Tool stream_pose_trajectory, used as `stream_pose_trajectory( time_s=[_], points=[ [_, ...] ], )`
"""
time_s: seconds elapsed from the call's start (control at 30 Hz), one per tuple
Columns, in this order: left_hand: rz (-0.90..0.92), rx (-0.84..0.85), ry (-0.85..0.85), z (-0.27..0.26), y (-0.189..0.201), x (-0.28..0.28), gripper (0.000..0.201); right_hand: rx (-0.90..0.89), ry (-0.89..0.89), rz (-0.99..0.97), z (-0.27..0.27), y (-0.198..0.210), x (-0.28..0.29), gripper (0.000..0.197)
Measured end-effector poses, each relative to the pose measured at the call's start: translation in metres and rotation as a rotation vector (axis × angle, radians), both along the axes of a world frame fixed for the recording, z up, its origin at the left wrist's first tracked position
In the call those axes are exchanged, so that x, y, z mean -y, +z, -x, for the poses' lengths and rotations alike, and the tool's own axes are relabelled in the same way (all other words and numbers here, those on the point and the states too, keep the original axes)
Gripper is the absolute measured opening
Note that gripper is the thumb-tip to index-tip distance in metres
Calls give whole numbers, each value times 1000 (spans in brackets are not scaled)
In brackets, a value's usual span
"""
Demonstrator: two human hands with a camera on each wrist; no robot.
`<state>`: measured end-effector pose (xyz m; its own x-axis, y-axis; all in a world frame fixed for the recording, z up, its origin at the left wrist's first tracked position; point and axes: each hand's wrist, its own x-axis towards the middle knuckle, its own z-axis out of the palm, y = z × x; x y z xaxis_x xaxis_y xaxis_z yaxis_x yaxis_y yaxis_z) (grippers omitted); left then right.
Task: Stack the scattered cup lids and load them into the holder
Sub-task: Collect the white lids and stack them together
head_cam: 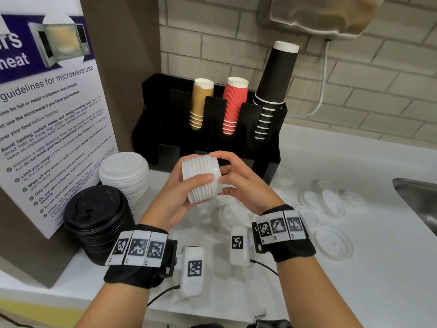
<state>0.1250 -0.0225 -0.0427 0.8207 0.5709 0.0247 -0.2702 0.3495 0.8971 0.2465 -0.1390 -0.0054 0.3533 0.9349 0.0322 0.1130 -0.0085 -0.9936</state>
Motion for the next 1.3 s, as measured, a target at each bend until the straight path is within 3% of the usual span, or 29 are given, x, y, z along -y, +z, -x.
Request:
stream_pose_trajectory(
  time_s=[0.3,0.43,0.53,0.6,0.7,0.9,1.07,1.17,1.23,1.3],
  points=[
    [56,-12,-36,1,0,-3,68,45,31,-21,-5,-3,-3,49],
    [69,-11,21,0,-2,-4,58,75,43,-3,-12,-4,-7,46],
    [116,22,131,-1,-2,-6,46,116,-111,72,-26,-8,-18,29],
    [133,32,182,-1,-1,-9,46,318,-210,242,-41,-15,-32,32],
    [140,37,219,0,1,-10,50,770,-59,573,-55,-30,-52,52],
    [125,23,225,4,-2,-8,56,986,138,845,-56,-55,-72,73],
    [120,37,227,7,-1,-8,52,996,154,776,-62,-51,-70,64],
    [112,43,230,7,-2,-10,54,920,53,617,-66,-34,-62,53],
    [114,40,234,5,-2,-10,49,810,-35,479,-66,-21,-53,52],
    [115,37,224,2,-4,-7,49,551,-108,347,-63,-11,-39,53]
  ],
)
